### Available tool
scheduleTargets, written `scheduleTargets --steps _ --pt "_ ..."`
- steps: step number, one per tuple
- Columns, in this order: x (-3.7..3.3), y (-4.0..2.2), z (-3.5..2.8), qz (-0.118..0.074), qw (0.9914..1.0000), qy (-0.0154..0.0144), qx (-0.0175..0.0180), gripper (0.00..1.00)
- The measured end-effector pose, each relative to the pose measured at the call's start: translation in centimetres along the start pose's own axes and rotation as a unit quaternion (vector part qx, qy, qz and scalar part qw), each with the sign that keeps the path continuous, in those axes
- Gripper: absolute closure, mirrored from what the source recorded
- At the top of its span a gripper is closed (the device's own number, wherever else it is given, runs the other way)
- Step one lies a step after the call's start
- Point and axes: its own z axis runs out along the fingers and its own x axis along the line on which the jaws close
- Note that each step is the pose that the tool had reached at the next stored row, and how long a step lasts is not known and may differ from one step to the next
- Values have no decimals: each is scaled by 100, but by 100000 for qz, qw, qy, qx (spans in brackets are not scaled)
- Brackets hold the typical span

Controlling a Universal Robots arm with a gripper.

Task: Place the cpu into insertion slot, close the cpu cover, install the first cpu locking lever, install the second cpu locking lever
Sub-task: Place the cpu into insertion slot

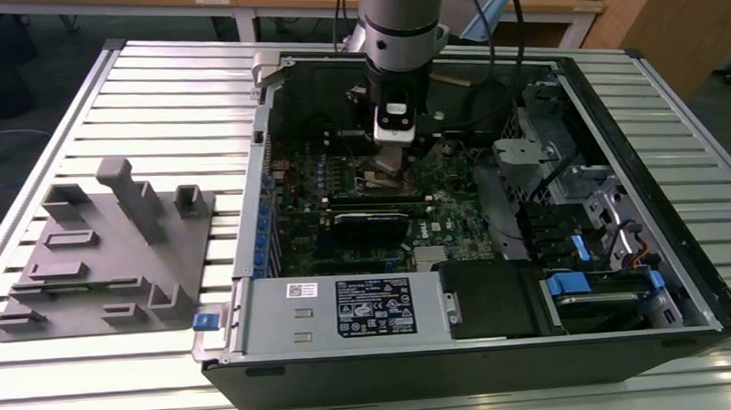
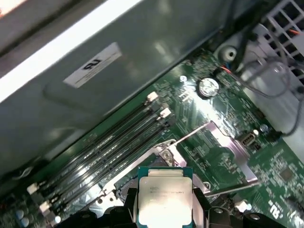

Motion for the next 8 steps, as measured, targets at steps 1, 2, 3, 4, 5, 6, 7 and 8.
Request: scheduleTargets --steps 1,2,3,4,5,6,7,8 --pt "0 0 0 902 99996 -78 25 46" --pt "0 0 1 1789 99984 -157 52 46" --pt "0 0 1 2692 99963 -235 73 46" --pt "0 0 1 3400 99942 -301 97 46" --pt "0 0 1 3484 99939 -303 100 46" --pt "0 0 1 3506 99938 -308 101 46" --pt "0 0 1 3526 99937 -310 97 46" --pt "0 0 1 3548 99937 -311 98 46"
